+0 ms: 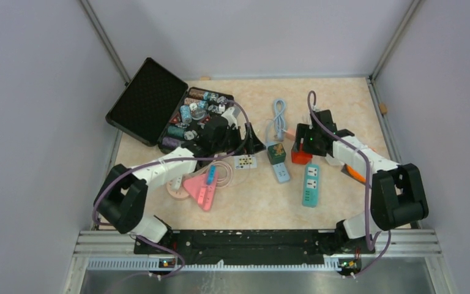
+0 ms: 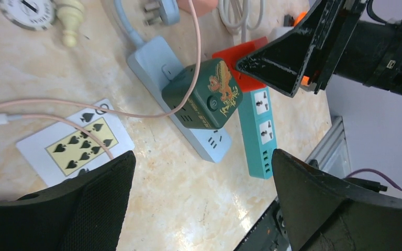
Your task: Pull the plug off the socket
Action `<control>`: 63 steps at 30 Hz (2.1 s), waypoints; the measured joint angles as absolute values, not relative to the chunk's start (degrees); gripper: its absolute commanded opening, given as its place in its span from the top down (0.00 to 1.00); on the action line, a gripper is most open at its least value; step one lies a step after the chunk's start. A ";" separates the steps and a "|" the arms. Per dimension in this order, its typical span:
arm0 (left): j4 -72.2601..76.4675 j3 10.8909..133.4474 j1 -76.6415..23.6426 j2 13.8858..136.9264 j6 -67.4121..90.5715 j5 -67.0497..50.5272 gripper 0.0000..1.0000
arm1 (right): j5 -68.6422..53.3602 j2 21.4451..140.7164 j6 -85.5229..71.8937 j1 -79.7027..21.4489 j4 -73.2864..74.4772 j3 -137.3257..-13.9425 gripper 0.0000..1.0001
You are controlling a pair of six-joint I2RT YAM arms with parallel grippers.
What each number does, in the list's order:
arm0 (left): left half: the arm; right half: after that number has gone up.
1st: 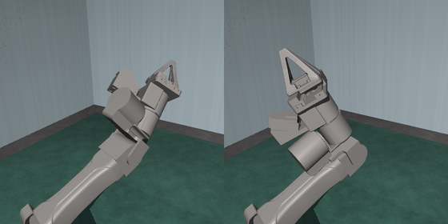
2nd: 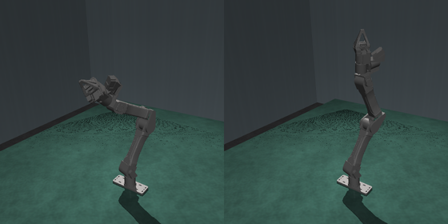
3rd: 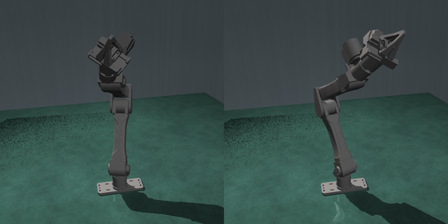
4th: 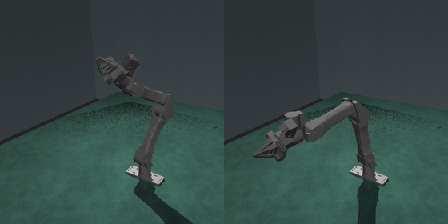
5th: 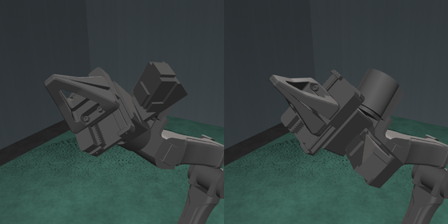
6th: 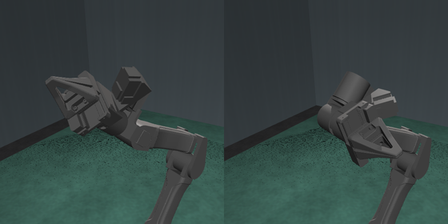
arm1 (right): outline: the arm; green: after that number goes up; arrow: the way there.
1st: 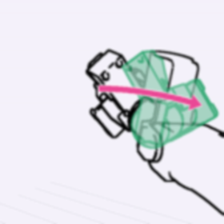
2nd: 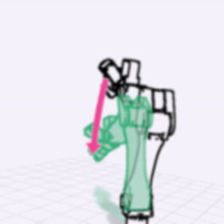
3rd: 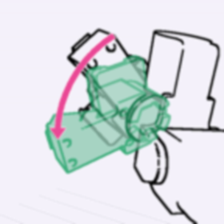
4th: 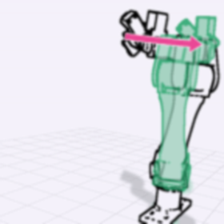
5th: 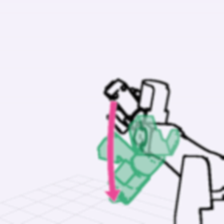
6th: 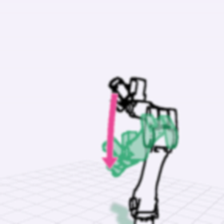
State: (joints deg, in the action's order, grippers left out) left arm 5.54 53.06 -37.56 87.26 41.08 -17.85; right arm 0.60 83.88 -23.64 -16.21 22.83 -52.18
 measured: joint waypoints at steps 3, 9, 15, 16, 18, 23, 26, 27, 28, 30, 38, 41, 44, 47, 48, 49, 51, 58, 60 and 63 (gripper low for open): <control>4.25 52.66 -37.56 84.18 39.88 -13.82 0.01 | 1.45 82.76 -23.35 -16.21 22.92 -52.18 0.21; 1.32 52.10 -37.52 79.09 37.76 -7.16 0.01 | 3.05 78.81 -22.24 -16.21 23.81 -52.27 0.19; -2.46 51.94 -37.50 75.11 37.10 -0.01 0.01 | 2.72 75.44 -21.47 -16.21 25.17 -52.95 0.19; -3.01 51.86 -37.50 74.56 37.06 0.91 0.01 | 2.42 74.83 -21.43 -16.21 25.17 -52.95 0.19; -3.95 51.42 -37.39 72.93 36.97 2.98 0.01 | 0.49 72.90 -21.32 -16.21 25.26 -52.95 0.19; -5.02 49.98 -37.23 69.38 36.84 6.87 0.01 | -6.48 68.66 -21.63 -16.64 24.23 -52.95 0.19; -5.21 49.30 -37.19 67.79 36.88 8.71 0.01 | -8.71 68.03 -22.20 -18.24 22.74 -52.93 0.19; -5.26 49.21 -37.15 67.44 36.88 9.23 0.01 | -8.91 68.05 -22.35 -19.40 22.24 -52.90 0.19; -5.26 49.08 -37.06 67.09 36.93 10.00 0.01 | -8.93 68.12 -22.46 -20.60 22.00 -52.88 0.19; -5.32 48.84 -36.80 66.43 37.04 11.07 0.01 | -8.67 68.60 -22.61 -23.53 21.50 -52.88 0.19; -6.28 46.68 -35.16 62.52 37.54 14.66 0.01 | 1.32 76.66 -22.52 -32.91 20.73 -53.08 0.19; -6.52 45.41 -34.83 61.39 37.52 14.96 0.01 | 4.47 80.62 -22.09 -34.54 20.91 -54.26 0.20; -6.70 44.80 -34.52 61.23 37.47 15.07 0.01 | 6.42 83.46 -21.78 -35.46 20.75 -55.02 0.23; -6.81 44.71 -34.26 61.25 37.47 15.03 0.01 | 7.99 85.89 -21.43 -36.45 20.82 -55.77 0.34; -6.81 44.71 -34.20 61.25 37.47 15.00 0.01 | 8.58 86.52 -21.39 -36.80 20.99 -56.07 0.37; -6.81 44.71 -34.13 61.28 37.47 14.90 0.01 | 9.80 87.13 -21.41 -37.17 21.19 -56.42 0.40; -6.85 44.71 -34.02 61.36 37.47 14.63 0.01 | 12.23 88.07 -22.13 -37.67 22.02 -57.21 0.53; -7.25 44.69 -33.82 61.04 35.92 14.24 0.01 | 18.68 89.65 -27.49 -41.10 23.81 -58.96 0.74; -7.33 44.38 -33.80 60.25 35.03 13.19 0.01 | 20.84 89.89 -30.55 -42.70 24.71 -59.27 0.74; -7.40 44.05 -33.71 59.61 33.98 10.41 0.03 | 23.42 89.97 -35.18 -44.91 25.76 -59.31 0.74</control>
State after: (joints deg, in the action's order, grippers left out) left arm -7.40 44.05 -33.71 59.61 33.98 10.41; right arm 23.42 89.97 -35.18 -44.91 25.76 -59.31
